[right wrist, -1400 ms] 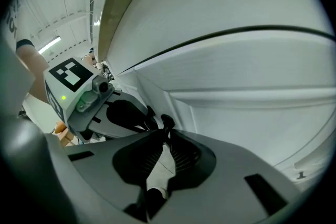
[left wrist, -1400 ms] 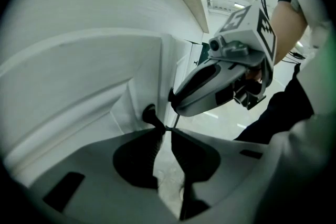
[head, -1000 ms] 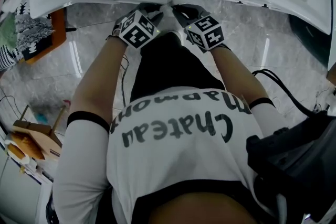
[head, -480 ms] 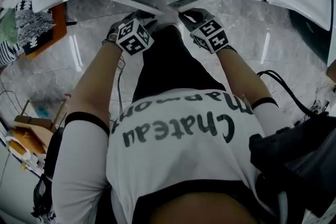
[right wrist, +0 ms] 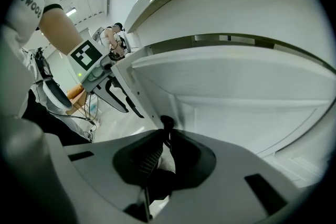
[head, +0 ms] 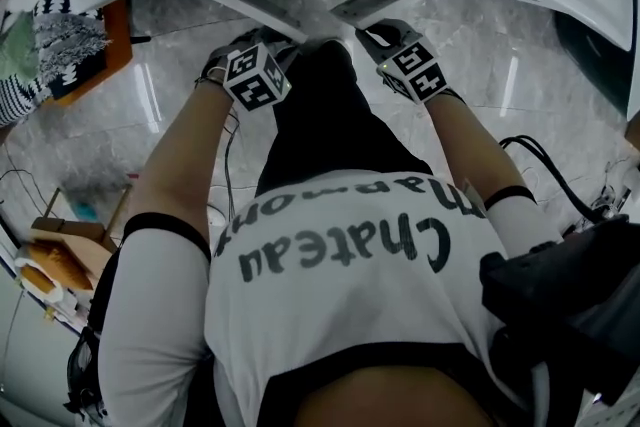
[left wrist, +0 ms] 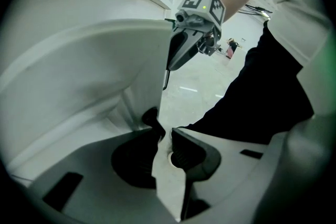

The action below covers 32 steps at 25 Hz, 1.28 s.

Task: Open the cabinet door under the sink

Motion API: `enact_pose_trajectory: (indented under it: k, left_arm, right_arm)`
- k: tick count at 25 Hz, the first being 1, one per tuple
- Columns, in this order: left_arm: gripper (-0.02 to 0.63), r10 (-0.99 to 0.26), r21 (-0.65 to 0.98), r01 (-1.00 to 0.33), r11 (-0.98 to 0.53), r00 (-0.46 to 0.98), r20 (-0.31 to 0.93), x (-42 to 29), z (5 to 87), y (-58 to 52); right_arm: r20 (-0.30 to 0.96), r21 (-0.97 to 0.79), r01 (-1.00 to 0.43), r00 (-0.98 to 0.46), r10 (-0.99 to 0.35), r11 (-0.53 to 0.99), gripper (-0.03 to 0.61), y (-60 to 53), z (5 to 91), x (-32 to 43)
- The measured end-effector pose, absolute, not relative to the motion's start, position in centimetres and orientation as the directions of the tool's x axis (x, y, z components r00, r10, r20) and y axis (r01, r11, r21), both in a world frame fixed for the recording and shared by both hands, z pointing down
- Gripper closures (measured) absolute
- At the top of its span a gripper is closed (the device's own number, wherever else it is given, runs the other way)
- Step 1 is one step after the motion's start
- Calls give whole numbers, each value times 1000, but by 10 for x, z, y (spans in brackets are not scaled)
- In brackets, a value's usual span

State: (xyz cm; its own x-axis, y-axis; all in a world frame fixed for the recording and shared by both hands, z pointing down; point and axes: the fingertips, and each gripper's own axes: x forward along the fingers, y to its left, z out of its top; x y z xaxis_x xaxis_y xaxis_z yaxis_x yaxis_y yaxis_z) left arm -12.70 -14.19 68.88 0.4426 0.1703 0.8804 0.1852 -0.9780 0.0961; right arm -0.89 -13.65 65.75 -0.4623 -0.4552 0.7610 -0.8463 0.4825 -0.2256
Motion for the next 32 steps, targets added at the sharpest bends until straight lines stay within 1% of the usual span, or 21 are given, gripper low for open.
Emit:
enact_pose_trajectory:
  k: [6,12,17,29,32]
  left_arm:
    - [549,192,115,202,-973,417,889,-151,690,-131]
    - [549,204,117,246,-962,364,909,-176,692,-122]
    - [549,186,98,277,-956,313,931,-199,694,-114]
    - [549,87,39,218,-975,215,973,-203,702,-118]
    - [526,84,46,220,-974,164,983,-206,704,-114]
  right_arm:
    - [772,-200,-843,-450,-449,500,546,-123,658,-8]
    - [793,-182,-870,-406,-455,459,546,-114,660,-3]
    - [788,-187,-874,-406,-462,449,546,-109,659,-1]
    - [771,-195,-828,-460,-440,525,545,-94,660,3]
    - [779,-179,-807,-466,-420,563,545,-86,662,5]
